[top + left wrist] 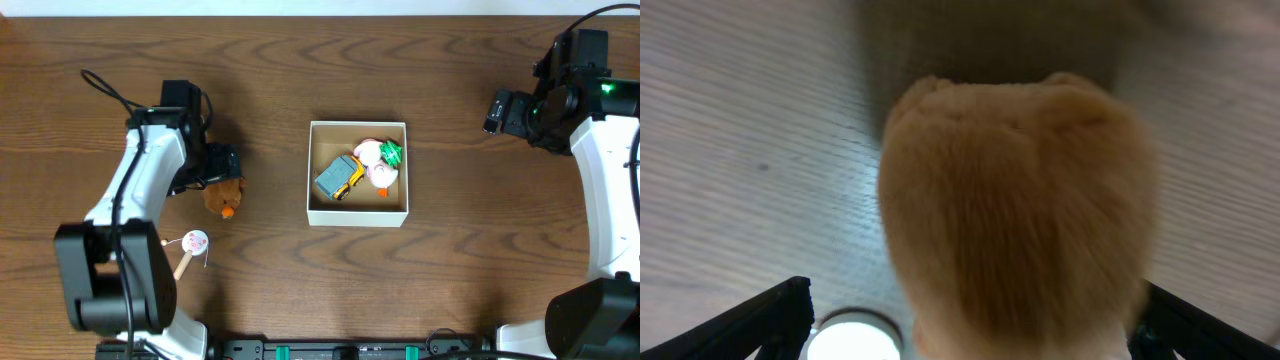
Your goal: Pack container
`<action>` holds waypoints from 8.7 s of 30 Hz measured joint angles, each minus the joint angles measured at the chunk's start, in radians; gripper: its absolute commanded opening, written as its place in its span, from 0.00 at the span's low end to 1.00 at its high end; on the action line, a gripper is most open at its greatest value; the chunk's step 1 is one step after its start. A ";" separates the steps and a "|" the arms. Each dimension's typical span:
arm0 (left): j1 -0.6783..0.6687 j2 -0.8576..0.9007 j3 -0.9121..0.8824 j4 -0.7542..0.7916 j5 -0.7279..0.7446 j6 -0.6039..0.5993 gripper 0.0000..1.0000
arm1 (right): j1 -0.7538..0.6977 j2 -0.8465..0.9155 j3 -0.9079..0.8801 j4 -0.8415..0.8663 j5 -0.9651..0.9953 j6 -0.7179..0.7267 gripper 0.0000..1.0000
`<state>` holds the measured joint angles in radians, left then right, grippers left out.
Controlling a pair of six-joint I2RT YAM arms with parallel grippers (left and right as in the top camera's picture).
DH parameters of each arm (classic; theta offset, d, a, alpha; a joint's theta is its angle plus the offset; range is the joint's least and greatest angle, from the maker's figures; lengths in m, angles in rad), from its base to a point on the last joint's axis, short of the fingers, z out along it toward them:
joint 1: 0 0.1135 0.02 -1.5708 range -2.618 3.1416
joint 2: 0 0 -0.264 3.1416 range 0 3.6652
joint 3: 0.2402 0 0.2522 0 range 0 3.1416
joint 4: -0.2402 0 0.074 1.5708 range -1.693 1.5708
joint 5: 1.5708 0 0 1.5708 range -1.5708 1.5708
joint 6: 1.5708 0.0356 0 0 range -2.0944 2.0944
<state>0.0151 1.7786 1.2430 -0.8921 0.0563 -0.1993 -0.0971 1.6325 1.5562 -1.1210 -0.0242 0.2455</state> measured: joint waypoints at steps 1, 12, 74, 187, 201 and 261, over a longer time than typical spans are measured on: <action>0.000 0.022 0.000 0.002 0.004 -0.005 0.98 | 0.000 0.000 0.000 0.000 -0.002 0.000 0.99; -0.004 0.068 0.000 0.003 0.022 -0.017 0.06 | 0.000 0.000 0.000 0.000 -0.003 0.000 0.99; -0.601 -0.272 0.150 0.304 0.001 0.549 0.96 | 0.000 0.000 0.000 0.003 -0.004 -0.004 0.99; -0.584 0.158 0.159 0.429 -0.099 0.300 0.11 | 0.000 0.000 0.000 -0.005 -0.006 -0.008 0.99; -0.579 0.175 0.174 0.396 -0.144 0.283 0.61 | 0.000 0.000 0.000 -0.005 -0.006 -0.008 0.99; -0.586 0.157 0.177 0.345 -0.146 0.251 0.43 | 0.000 0.000 0.000 -0.019 -0.006 -0.016 0.99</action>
<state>-0.5709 1.9358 1.4197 -0.5472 -0.0902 0.0521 -0.0971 1.6325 1.5562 -1.1400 -0.0303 0.2298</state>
